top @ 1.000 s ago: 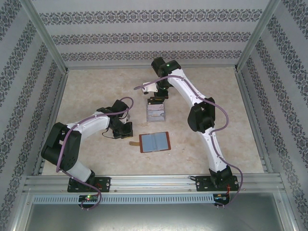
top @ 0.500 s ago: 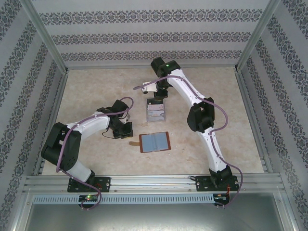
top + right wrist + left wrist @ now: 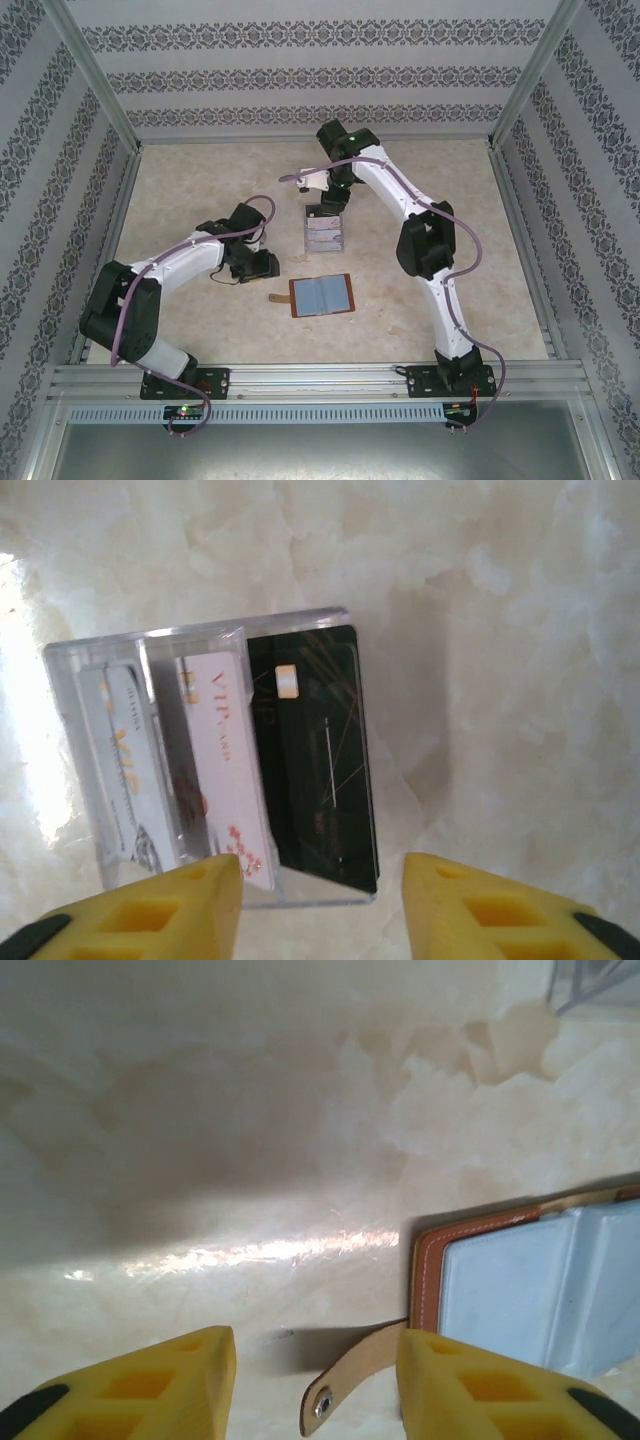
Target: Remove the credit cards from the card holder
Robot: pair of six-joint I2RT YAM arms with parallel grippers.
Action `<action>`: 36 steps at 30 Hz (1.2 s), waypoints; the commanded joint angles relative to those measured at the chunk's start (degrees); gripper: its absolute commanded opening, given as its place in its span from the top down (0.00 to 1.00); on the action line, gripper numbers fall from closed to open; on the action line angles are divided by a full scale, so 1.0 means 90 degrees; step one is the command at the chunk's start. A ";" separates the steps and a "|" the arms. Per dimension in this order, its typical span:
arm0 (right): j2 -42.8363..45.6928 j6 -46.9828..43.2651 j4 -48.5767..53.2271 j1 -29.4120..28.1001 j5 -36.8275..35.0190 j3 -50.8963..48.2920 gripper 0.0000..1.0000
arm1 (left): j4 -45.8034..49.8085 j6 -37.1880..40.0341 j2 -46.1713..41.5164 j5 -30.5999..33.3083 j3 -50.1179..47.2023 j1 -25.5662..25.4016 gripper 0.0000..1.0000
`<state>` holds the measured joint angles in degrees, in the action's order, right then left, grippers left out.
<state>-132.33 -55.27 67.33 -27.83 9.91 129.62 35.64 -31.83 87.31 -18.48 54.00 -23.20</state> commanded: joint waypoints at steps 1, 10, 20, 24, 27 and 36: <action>0.0913 0.0522 -0.0845 0.0051 0.0123 -0.0899 0.45 | 0.0288 0.0224 -0.0223 0.0549 0.0288 0.0115 0.44; 0.2736 0.1281 -0.2495 0.0075 -0.0191 -0.3614 0.02 | -0.0158 0.0330 -0.0355 0.0973 0.0124 0.0344 0.07; 0.4468 0.3039 -0.4721 0.0732 -0.0787 -0.6339 0.02 | -0.0332 0.1012 -0.0515 0.2603 0.0080 0.1051 0.00; 0.4916 0.4086 -0.5662 0.1168 -0.1108 -0.7382 0.02 | -0.0735 0.1344 -0.0661 0.3249 -0.0107 0.1384 0.00; 0.5174 0.4743 -0.6603 0.1493 -0.1517 -0.8220 0.02 | -0.1379 0.1487 -0.0807 0.3844 -0.0387 0.1536 0.01; 0.5667 0.5729 -1.0292 0.2418 -0.1660 -1.0566 0.02 | -0.4512 0.2419 -0.1032 0.4880 -0.1689 0.1866 0.00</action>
<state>-83.18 -7.81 -7.94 -6.37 -2.72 38.59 9.67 -15.42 78.32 19.68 41.89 -7.60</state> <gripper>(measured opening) 0.980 0.999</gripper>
